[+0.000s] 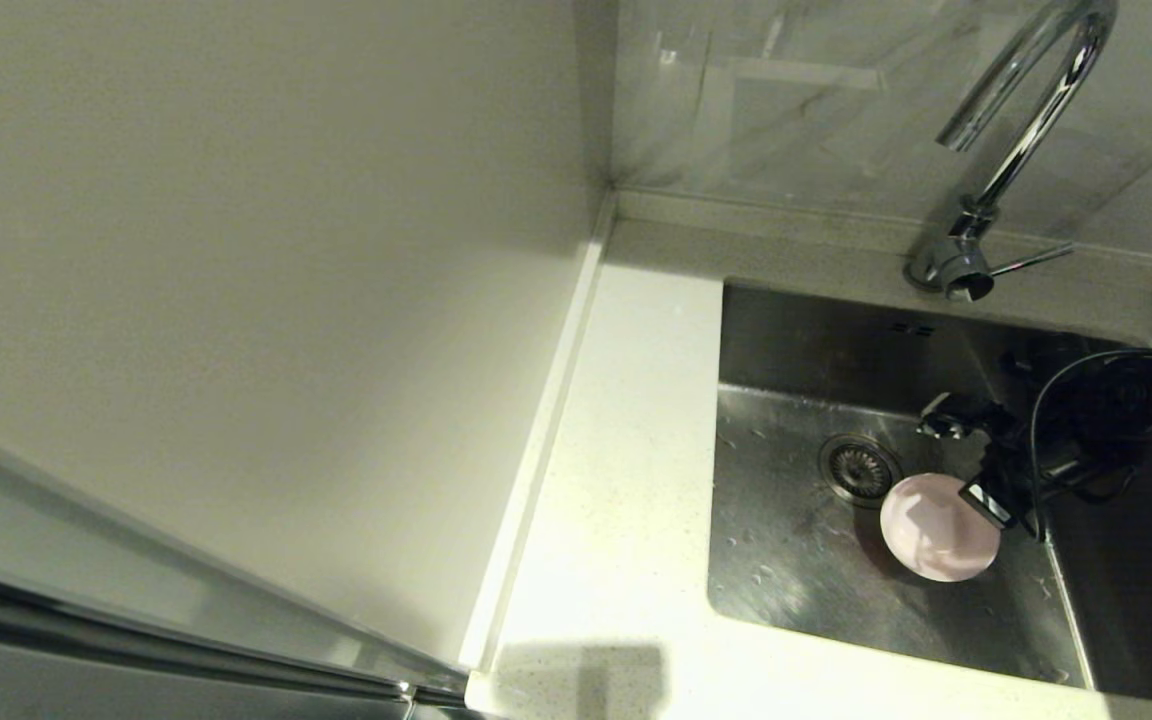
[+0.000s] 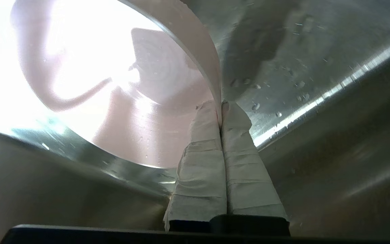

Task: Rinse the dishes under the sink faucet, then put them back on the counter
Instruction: Put a bowl back to the table from the sink

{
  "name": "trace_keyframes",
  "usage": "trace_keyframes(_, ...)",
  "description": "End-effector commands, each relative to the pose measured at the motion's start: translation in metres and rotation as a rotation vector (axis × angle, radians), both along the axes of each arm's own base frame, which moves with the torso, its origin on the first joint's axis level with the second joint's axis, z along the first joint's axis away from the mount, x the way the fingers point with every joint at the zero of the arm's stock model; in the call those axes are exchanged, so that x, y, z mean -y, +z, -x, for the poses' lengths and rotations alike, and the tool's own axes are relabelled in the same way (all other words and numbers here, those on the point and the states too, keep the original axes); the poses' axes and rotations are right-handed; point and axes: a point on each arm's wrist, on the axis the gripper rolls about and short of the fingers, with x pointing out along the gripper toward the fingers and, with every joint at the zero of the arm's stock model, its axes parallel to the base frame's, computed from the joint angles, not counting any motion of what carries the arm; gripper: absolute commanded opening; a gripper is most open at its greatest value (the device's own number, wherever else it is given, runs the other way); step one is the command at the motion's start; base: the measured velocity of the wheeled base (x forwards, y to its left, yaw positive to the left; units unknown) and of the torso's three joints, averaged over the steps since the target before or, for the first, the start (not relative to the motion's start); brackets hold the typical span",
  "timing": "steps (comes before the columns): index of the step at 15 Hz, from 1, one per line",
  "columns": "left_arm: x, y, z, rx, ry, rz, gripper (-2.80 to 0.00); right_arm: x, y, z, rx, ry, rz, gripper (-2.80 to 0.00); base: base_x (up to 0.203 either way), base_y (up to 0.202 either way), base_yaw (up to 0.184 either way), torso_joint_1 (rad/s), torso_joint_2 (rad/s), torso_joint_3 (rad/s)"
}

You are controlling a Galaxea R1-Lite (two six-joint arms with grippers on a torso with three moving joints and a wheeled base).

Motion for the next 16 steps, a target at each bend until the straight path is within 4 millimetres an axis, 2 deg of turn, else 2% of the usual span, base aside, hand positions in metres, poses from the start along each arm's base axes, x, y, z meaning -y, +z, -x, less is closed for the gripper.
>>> trace_keyframes(1,0.0,-0.001,0.0,-0.004,0.0,0.001,-2.8,-0.001,0.021,0.005,0.075,-0.081,-0.039,-2.8,0.0,0.0,0.0,0.0,0.0,0.0)
trace_keyframes(5,0.0,-0.001,0.0,-0.002,0.0,0.001,-2.8,0.003,0.049,0.006,0.183,-0.171,-0.08,-2.8,0.0,0.0,0.0,0.0,0.0,0.0)
trace_keyframes(8,0.0,-0.001,0.0,-0.002,0.0,0.001,-2.8,0.002,0.085,0.016,0.3,-0.22,-0.091,-2.8,0.0,0.0,0.0,0.0,0.0,0.0)
trace_keyframes(12,0.0,-0.001,0.0,-0.004,0.0,0.001,-2.8,0.003,0.124,0.055,0.504,-0.234,-0.073,-2.8,0.0,0.0,0.0,0.0,0.0,0.0)
trace_keyframes(16,0.0,-0.001,0.0,-0.003,-0.001,0.001,-2.8,-0.002,0.179,0.091,0.916,-0.204,-0.027,-2.8,0.0,0.0,0.0,0.0,0.0,0.0)
